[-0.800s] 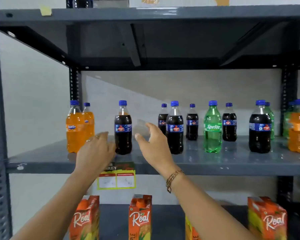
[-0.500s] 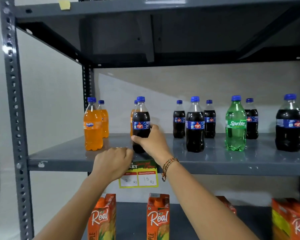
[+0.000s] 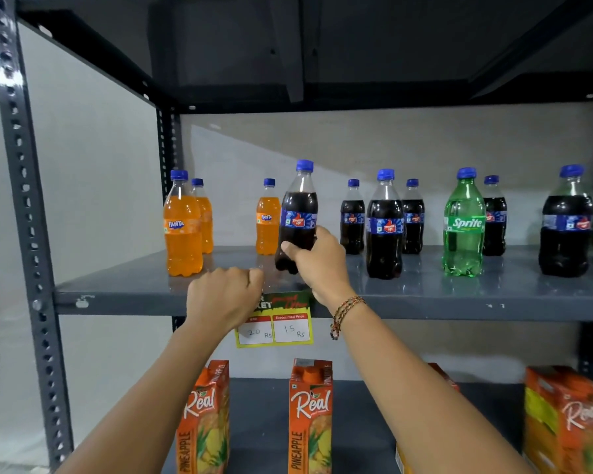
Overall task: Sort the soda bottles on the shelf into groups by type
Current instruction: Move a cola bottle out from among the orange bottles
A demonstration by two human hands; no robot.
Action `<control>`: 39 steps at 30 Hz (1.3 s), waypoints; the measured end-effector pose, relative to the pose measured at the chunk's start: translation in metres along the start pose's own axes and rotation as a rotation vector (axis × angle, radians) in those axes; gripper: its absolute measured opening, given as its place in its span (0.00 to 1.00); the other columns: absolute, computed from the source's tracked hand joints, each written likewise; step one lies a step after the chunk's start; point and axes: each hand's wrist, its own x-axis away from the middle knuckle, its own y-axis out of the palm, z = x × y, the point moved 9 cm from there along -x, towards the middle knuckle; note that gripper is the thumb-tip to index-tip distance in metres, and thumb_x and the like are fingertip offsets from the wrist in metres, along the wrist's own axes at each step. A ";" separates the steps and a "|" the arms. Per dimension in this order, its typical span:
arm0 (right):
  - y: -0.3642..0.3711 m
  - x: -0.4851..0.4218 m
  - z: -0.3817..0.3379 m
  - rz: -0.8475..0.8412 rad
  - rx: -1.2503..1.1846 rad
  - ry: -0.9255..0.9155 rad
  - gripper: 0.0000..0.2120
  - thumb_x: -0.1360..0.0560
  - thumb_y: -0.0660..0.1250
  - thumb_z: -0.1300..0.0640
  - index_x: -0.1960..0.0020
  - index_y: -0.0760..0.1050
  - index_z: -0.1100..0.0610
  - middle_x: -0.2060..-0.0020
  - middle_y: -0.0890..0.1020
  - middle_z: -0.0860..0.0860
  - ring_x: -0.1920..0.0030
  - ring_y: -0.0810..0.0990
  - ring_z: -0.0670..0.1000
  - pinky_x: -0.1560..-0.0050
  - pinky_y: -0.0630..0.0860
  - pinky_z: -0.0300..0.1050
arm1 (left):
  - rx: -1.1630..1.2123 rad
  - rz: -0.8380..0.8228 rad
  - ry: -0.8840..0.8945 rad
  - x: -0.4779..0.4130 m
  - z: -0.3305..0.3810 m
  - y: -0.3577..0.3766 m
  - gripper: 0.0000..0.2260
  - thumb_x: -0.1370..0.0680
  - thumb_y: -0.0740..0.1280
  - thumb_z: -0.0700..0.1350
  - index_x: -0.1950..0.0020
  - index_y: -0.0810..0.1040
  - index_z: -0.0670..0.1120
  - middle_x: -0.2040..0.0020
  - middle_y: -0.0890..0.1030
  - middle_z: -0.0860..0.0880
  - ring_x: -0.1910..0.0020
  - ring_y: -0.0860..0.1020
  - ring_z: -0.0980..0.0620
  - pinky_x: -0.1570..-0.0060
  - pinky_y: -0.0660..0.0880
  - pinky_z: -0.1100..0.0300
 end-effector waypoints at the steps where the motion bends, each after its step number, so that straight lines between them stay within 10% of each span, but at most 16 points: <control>1: -0.004 0.003 -0.003 0.008 -0.027 -0.017 0.16 0.26 0.69 0.58 0.40 0.72 0.58 0.45 0.81 0.54 0.46 0.78 0.51 0.61 0.71 0.33 | 0.021 0.041 -0.025 0.000 0.000 -0.003 0.18 0.20 0.50 0.51 0.64 0.71 0.46 0.71 0.71 0.52 0.71 0.69 0.54 0.73 0.58 0.62; 5: -0.019 0.013 -0.017 0.041 -0.048 -0.144 0.18 0.25 0.67 0.58 0.37 0.70 0.56 0.44 0.80 0.53 0.48 0.76 0.47 0.54 0.75 0.33 | 0.107 0.143 -0.067 0.004 0.001 -0.013 0.23 0.21 0.49 0.53 0.75 0.65 0.48 0.73 0.73 0.49 0.71 0.75 0.47 0.70 0.67 0.61; 12: -0.068 0.027 -0.023 0.144 -0.030 -0.329 0.30 0.25 0.66 0.53 0.26 0.60 0.52 0.35 0.74 0.52 0.33 0.71 0.49 0.31 0.68 0.46 | 0.011 0.347 0.256 0.011 0.092 -0.036 0.23 0.25 0.54 0.51 0.78 0.73 0.47 0.81 0.73 0.51 0.83 0.69 0.51 0.76 0.55 0.69; 16: -0.115 0.033 -0.016 0.214 0.027 -0.336 0.32 0.25 0.66 0.54 0.24 0.56 0.52 0.37 0.72 0.48 0.36 0.70 0.45 0.36 0.69 0.38 | 0.053 0.310 0.321 0.011 0.144 -0.022 0.22 0.24 0.55 0.53 0.75 0.75 0.48 0.78 0.75 0.51 0.80 0.73 0.52 0.79 0.65 0.65; 28: -0.279 0.019 0.044 0.556 0.362 0.027 0.32 0.22 0.62 0.60 0.23 0.50 0.58 0.29 0.66 0.56 0.29 0.64 0.58 0.32 0.65 0.55 | 0.091 0.389 0.304 0.018 0.186 -0.010 0.21 0.25 0.55 0.49 0.75 0.76 0.45 0.78 0.76 0.48 0.81 0.73 0.46 0.80 0.65 0.62; 39: -0.289 0.004 0.066 0.417 0.412 0.215 0.29 0.23 0.61 0.63 0.26 0.53 0.65 0.34 0.69 0.63 0.36 0.71 0.62 0.37 0.73 0.55 | 0.094 0.395 0.299 0.024 0.210 -0.006 0.19 0.25 0.56 0.48 0.72 0.77 0.43 0.76 0.78 0.46 0.79 0.74 0.46 0.78 0.67 0.62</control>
